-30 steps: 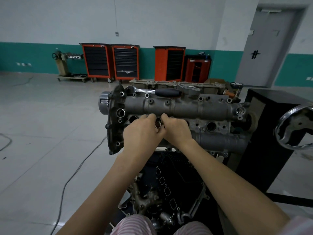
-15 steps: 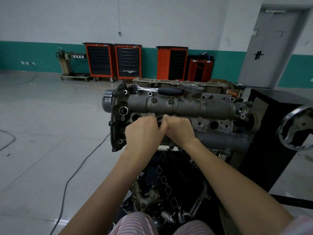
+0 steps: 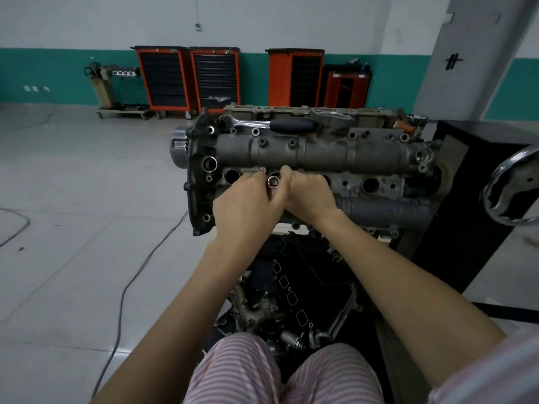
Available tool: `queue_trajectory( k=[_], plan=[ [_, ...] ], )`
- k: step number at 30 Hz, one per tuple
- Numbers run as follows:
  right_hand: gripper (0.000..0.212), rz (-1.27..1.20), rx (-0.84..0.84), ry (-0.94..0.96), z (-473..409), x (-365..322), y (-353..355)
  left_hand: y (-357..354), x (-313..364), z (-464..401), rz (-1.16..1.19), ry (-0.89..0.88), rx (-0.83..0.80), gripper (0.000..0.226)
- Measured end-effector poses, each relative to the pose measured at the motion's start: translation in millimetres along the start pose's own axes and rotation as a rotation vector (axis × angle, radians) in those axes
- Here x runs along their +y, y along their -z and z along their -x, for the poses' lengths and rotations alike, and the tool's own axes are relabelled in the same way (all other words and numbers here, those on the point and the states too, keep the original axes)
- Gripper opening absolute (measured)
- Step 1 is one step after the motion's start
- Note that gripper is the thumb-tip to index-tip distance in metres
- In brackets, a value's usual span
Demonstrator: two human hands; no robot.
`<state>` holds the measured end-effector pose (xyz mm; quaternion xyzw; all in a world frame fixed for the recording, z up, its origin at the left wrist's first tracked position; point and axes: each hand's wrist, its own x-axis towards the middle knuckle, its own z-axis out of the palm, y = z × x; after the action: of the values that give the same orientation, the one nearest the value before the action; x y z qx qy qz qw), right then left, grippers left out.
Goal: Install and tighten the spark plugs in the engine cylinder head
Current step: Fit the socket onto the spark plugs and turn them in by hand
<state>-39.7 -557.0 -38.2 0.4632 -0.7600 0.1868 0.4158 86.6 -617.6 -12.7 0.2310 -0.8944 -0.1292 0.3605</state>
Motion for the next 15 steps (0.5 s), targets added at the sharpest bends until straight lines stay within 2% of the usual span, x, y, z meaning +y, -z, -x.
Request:
queue_trajectory(
  k=[5,7,11,13,15],
  plan=[
    [0.020,-0.029,-0.061,-0.048,-2.1,1.1,1.6,-1.7,0.0,-0.9,-0.094,-0.085,0.032,0.035],
    [0.021,0.021,-0.166,-0.077,-3.3,1.8,0.1,-0.1,-2.1,1.0,-0.098,-0.127,0.039,0.030],
    [0.024,0.049,-0.227,-0.073,-3.9,3.8,-3.9,1.2,-4.0,2.5,-0.087,-0.112,0.017,0.034],
    [0.026,0.086,-0.213,-0.062,-4.0,2.4,-1.3,1.3,-1.9,1.0,-0.068,-0.052,0.002,0.044],
    [0.031,0.037,-0.074,-0.040,-3.2,-0.6,2.3,1.4,0.0,-0.8,-0.094,-0.010,-0.020,0.050]
  ],
)
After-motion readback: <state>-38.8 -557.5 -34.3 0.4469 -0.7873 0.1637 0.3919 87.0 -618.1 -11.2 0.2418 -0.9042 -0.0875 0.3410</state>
